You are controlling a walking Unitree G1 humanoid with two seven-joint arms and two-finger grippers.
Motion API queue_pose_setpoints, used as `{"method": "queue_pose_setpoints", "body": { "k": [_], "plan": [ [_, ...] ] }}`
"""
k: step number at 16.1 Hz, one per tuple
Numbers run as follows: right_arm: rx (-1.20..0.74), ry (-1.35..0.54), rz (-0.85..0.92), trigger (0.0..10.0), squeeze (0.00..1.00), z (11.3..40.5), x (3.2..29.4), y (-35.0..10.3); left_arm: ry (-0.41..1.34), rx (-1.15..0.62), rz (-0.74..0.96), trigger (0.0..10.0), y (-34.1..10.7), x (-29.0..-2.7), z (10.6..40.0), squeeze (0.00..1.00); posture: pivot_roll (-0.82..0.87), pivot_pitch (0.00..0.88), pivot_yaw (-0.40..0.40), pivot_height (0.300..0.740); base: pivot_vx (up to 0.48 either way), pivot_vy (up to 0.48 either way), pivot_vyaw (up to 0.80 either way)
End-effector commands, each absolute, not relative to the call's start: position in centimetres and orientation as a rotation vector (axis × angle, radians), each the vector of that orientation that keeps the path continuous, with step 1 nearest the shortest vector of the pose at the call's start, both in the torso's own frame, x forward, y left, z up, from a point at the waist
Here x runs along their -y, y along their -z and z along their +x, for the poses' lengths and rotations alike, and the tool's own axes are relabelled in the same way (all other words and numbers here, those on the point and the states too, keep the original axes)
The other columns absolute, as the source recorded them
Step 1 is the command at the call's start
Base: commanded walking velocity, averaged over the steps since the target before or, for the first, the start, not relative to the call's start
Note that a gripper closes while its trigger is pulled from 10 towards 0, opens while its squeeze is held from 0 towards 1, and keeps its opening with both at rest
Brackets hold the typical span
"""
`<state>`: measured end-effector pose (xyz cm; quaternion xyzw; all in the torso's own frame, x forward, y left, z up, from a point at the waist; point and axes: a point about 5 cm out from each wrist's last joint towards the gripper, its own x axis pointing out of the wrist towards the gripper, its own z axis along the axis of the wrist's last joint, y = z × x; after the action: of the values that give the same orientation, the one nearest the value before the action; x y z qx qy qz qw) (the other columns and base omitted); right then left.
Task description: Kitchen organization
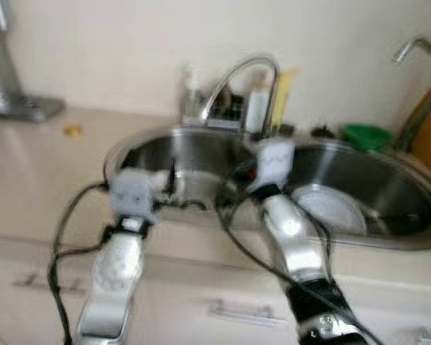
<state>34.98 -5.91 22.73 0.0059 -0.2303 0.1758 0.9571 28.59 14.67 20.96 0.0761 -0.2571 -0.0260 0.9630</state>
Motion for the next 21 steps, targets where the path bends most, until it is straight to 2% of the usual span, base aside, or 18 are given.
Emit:
{"method": "queue_pose_setpoints", "body": {
  "k": [1,9,21],
  "plan": [
    [0.489,-0.316,0.010,10.0,0.00,35.14,7.01,-23.26,0.082,0.536,0.146,10.0,-21.34,-13.75,28.51,0.00,0.02,0.000,-0.047,0.736,0.000,0.337,0.00],
    [0.497,-0.302,0.005,10.0,0.00,34.83,7.25,-22.95,0.095,0.568,0.156,10.0,-21.59,-13.55,28.28,0.00,0.02,0.000,-0.044,0.736,0.000,0.040,0.00],
    [0.531,-0.320,0.034,10.0,0.00,34.20,7.32,-22.88,0.109,0.570,0.159,10.0,-21.40,-13.22,28.21,0.00,0.02,0.000,-0.043,0.736,0.000,0.000,-0.80]
  ]
}}
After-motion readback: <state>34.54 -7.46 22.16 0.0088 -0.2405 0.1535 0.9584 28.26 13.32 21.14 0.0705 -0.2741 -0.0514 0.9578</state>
